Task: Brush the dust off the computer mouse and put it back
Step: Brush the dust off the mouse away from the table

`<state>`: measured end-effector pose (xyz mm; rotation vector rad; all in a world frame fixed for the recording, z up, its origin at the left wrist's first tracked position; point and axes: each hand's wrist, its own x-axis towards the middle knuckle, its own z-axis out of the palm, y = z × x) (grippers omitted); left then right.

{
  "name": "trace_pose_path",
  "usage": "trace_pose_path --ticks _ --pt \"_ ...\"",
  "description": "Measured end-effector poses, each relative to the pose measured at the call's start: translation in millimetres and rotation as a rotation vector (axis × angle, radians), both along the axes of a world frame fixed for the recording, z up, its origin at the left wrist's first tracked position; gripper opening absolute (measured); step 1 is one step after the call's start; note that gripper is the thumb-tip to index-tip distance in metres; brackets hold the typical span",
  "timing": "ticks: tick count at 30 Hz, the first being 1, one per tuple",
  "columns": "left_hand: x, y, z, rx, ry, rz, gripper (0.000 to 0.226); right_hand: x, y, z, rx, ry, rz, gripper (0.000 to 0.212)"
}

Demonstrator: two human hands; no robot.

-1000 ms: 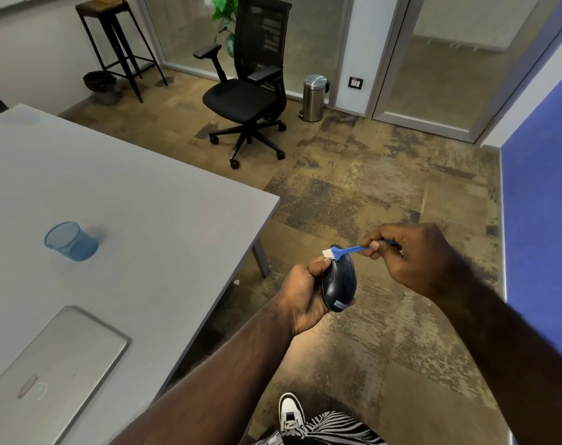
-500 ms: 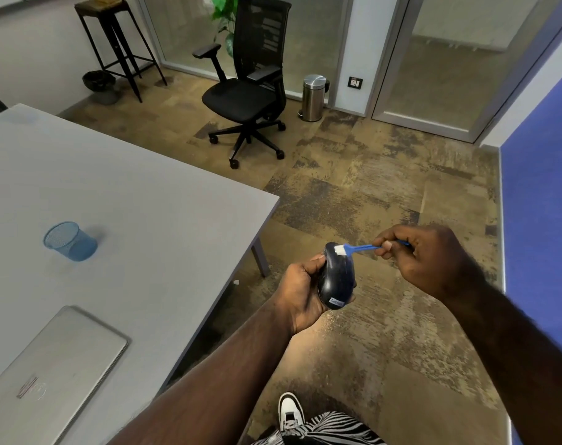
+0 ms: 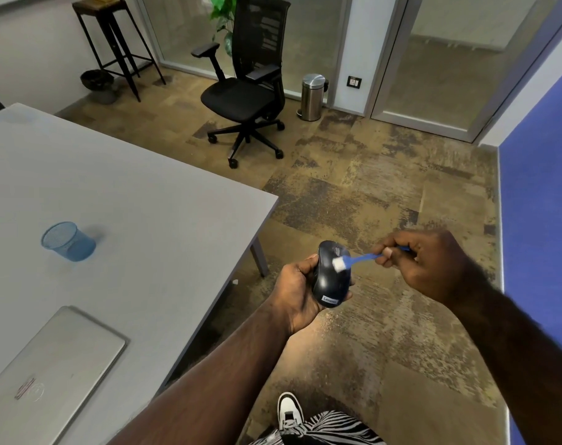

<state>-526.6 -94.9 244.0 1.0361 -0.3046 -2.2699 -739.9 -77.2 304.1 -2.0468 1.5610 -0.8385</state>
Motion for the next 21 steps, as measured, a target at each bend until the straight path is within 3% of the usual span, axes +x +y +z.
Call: trace_pose_path --ticks 2,7,12,16,21 --pt "0.6 0.1 -0.4 -0.004 0.005 0.000 0.050 -0.9 -2.5 -2.3 -0.054 0.019 -0.113 0.023" --pt "2.2 0.1 -2.0 0.000 0.009 0.004 0.049 -0.2 2.5 1.4 -0.009 -0.031 0.038 0.028" --pt "3.5 0.4 -3.7 -0.013 0.028 0.003 0.051 -2.9 -1.7 -1.1 -0.055 -0.007 -0.092 0.027" --pt "4.5 -1.1 -6.8 -0.001 0.042 0.020 0.051 0.0 1.1 3.5 -0.009 -0.031 0.038 0.031" --pt "4.5 -0.6 -9.6 0.013 0.104 0.032 0.053 -1.6 -3.6 2.8 -0.074 0.018 -0.079 0.026"
